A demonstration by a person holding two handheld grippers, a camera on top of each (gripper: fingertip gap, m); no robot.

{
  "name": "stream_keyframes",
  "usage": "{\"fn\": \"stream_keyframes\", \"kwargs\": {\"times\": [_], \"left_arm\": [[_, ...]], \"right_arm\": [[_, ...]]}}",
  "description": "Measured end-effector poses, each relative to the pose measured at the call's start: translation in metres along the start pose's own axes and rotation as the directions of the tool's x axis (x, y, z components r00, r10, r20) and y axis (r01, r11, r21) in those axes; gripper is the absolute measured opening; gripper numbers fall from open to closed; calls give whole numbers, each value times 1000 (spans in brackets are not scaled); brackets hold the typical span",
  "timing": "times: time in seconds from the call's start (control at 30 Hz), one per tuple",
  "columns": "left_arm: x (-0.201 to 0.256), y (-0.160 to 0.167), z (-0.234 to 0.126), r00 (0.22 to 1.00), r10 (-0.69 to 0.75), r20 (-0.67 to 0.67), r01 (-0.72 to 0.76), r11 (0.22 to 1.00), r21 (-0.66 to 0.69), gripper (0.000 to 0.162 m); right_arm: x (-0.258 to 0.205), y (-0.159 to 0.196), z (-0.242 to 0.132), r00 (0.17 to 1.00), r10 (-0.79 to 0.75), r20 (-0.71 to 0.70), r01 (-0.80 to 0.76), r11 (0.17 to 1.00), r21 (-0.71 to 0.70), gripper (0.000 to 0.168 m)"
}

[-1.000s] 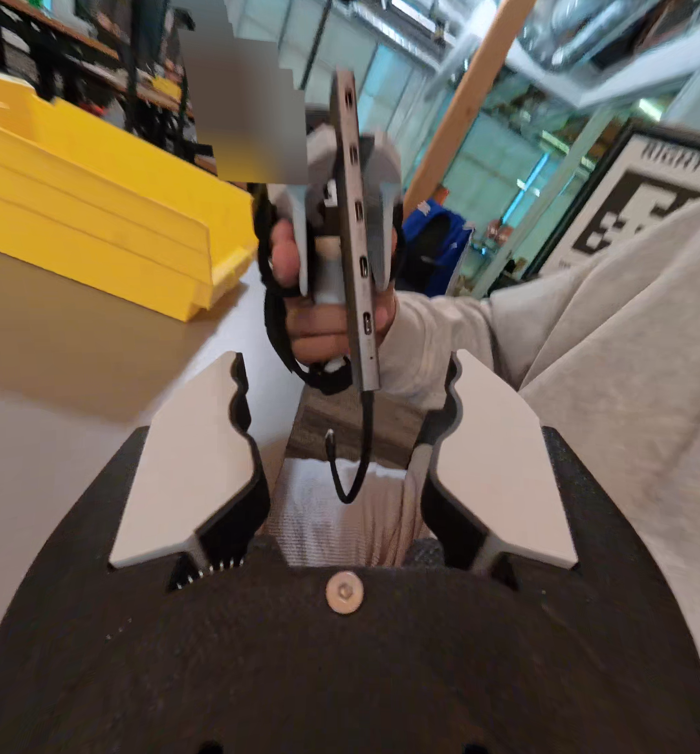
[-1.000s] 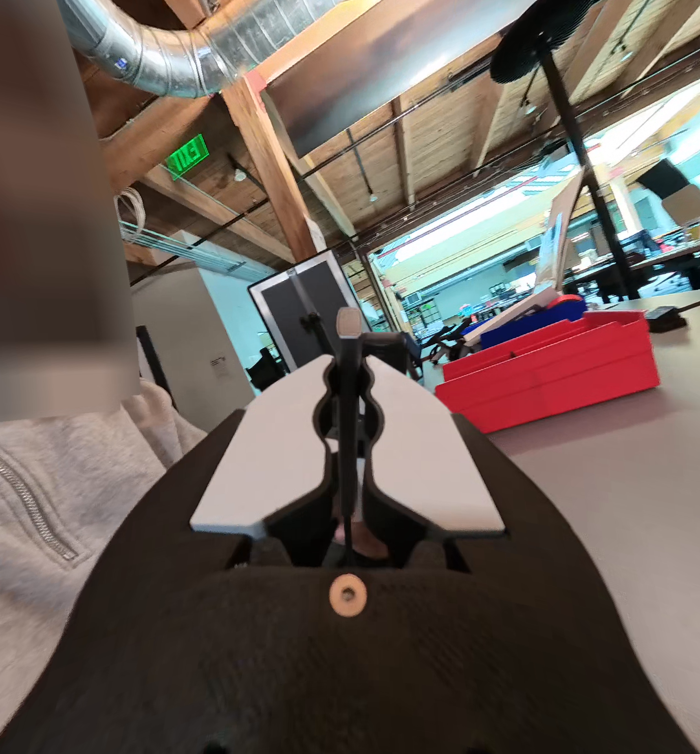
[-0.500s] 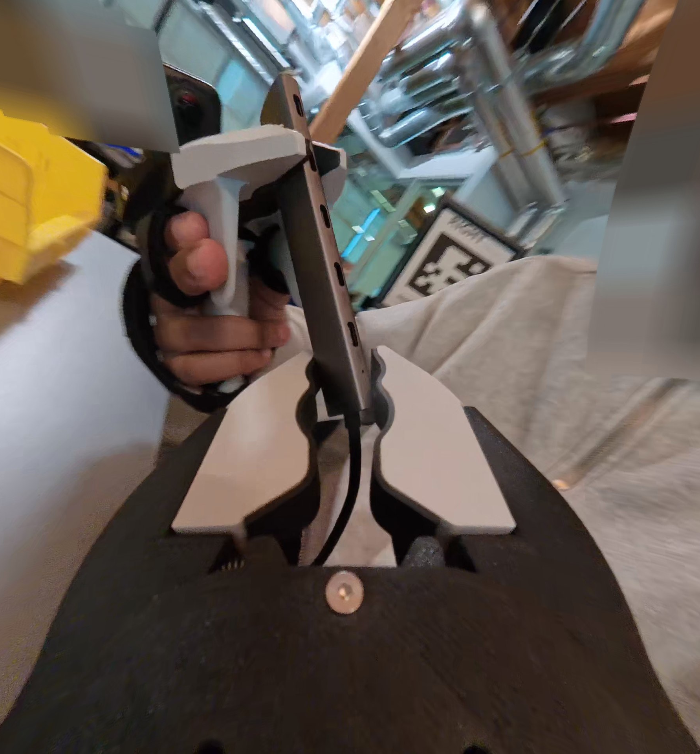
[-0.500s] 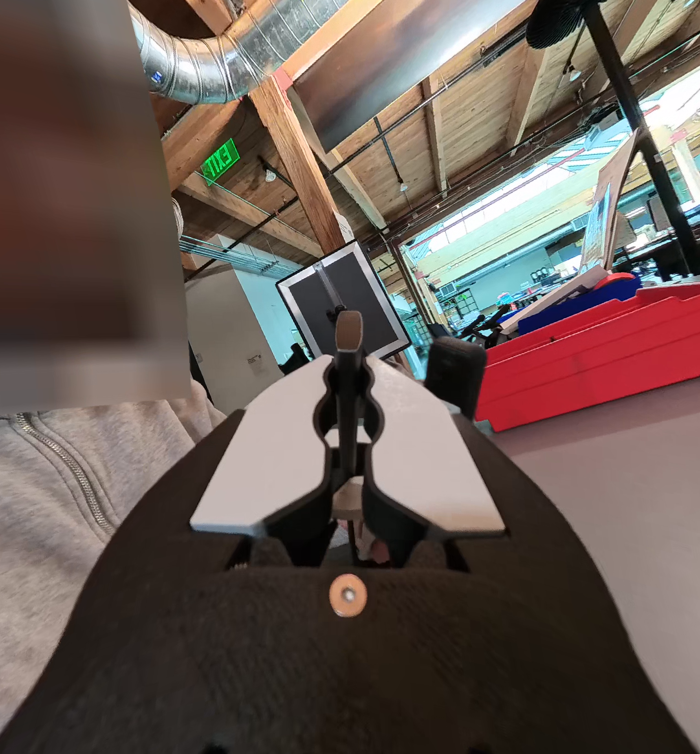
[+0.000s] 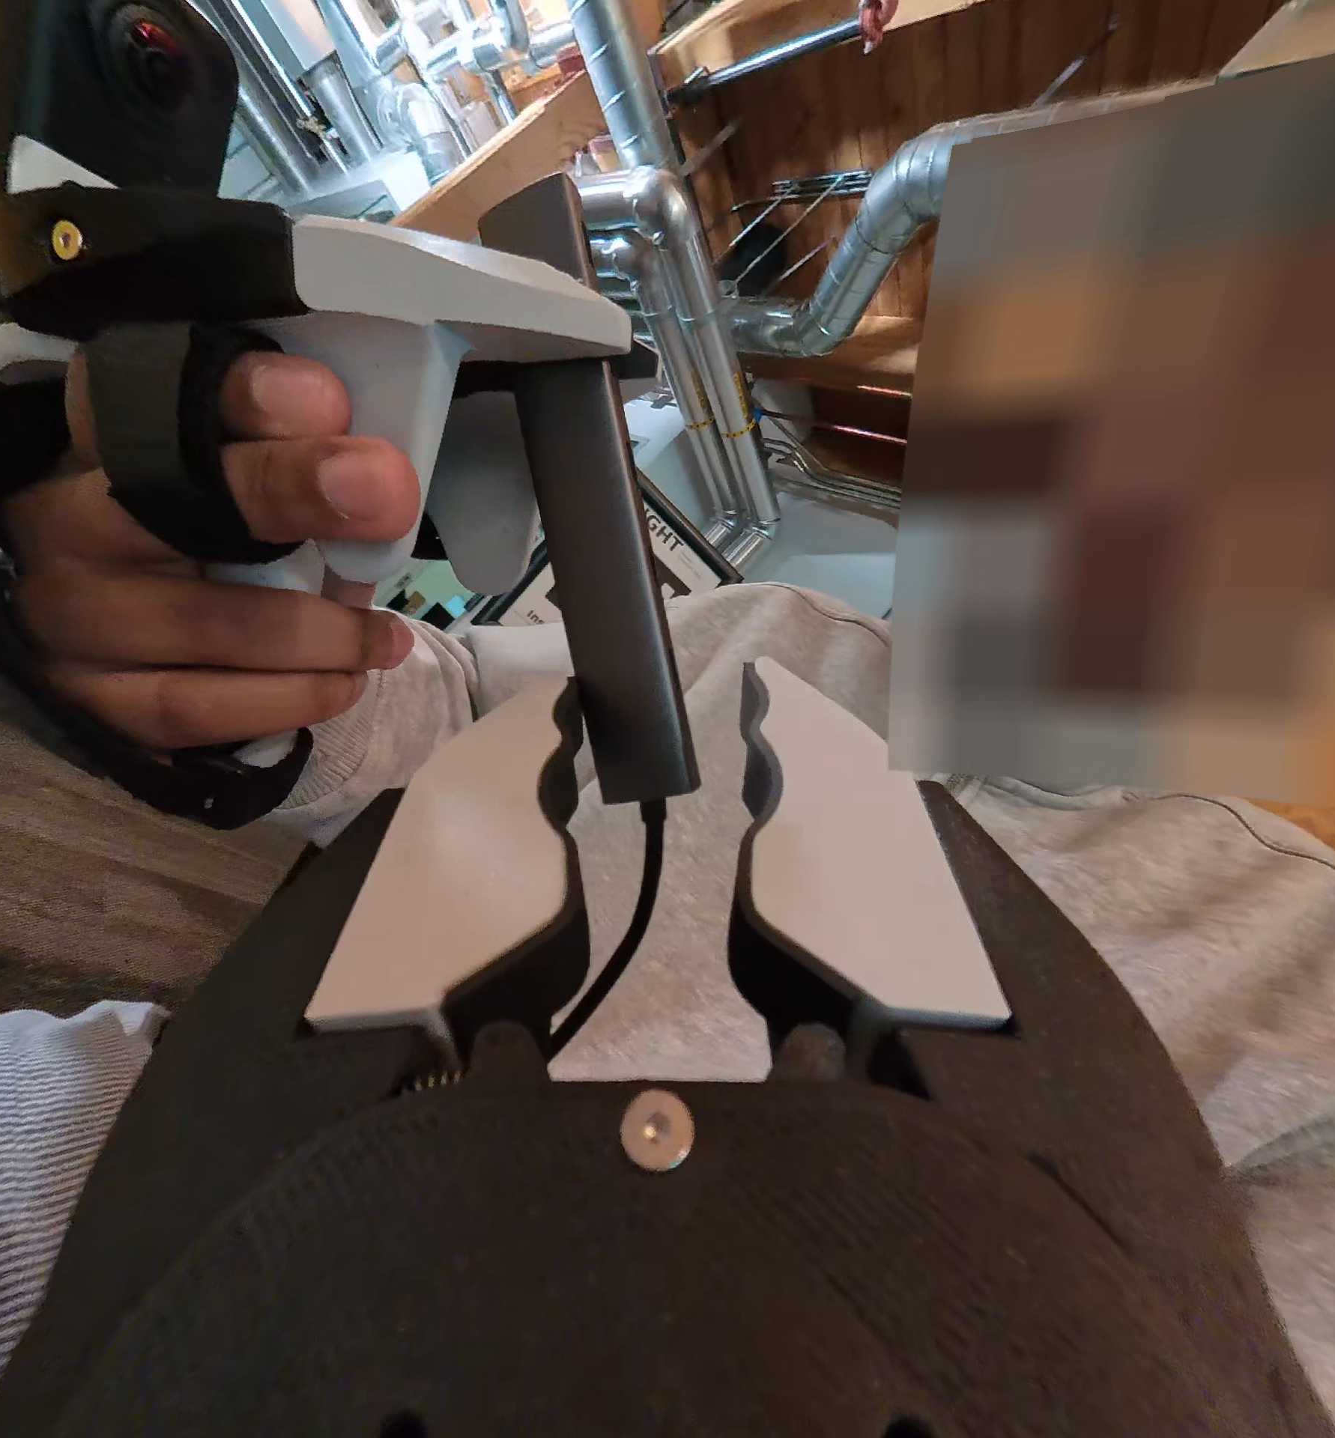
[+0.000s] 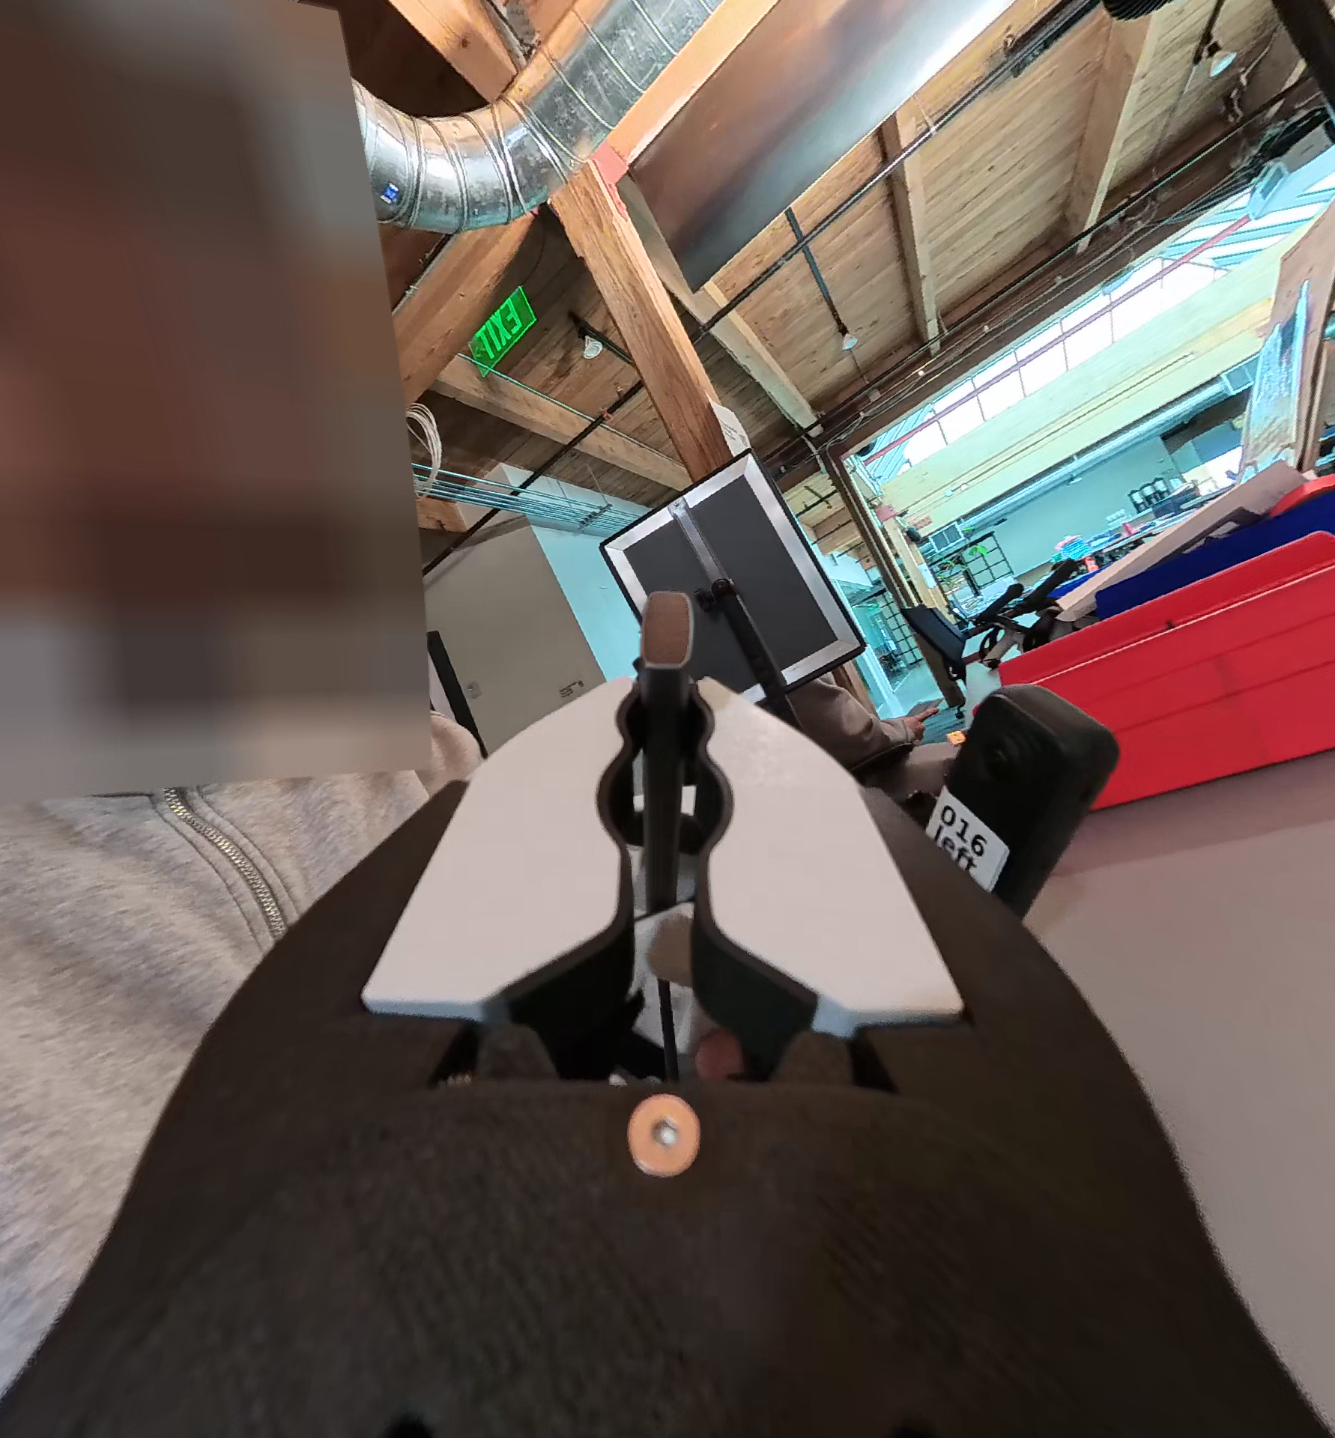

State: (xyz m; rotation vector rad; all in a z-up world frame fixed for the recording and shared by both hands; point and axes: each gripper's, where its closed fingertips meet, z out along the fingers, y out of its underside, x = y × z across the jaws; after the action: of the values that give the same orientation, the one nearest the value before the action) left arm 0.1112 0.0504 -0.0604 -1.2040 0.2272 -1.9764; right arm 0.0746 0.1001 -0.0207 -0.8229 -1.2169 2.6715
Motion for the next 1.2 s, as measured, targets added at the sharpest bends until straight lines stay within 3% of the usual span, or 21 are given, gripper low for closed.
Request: {"fn": "stream_keyframes", "kwargs": {"times": [0.1,0.27,0.37,0.43,0.6,0.9,1.2], "left_arm": [[2,3,1,1000,-24,-19,24,1000,-19,28],[-1,7,2,1000,-3,25,5,998,-59,26],[-5,4,0,997,37,72,-34,998,-50,25],[-6,-2,-4,992,73,104,-70,997,-27,25],[-15,-21,-22,948,176,265,-190,981,30,25],[-23,-41,-44,824,291,487,-357,933,47,25],[-58,-21,-46,624,402,670,-351,910,-219,25]], "right_arm": [[-3,2,1,1000,13,22,-13,1000,-11,10],[-1,3,2,1000,13,10,-13,1000,-4,13],[16,-8,-2,994,-11,-107,20,996,83,52],[24,-16,-8,988,6,-155,15,991,136,60],[34,-18,-14,978,29,-209,2,990,144,61],[47,12,-5,948,-67,-312,52,997,-56,57],[66,22,-13,881,-139,-452,79,986,-149,52]]}}
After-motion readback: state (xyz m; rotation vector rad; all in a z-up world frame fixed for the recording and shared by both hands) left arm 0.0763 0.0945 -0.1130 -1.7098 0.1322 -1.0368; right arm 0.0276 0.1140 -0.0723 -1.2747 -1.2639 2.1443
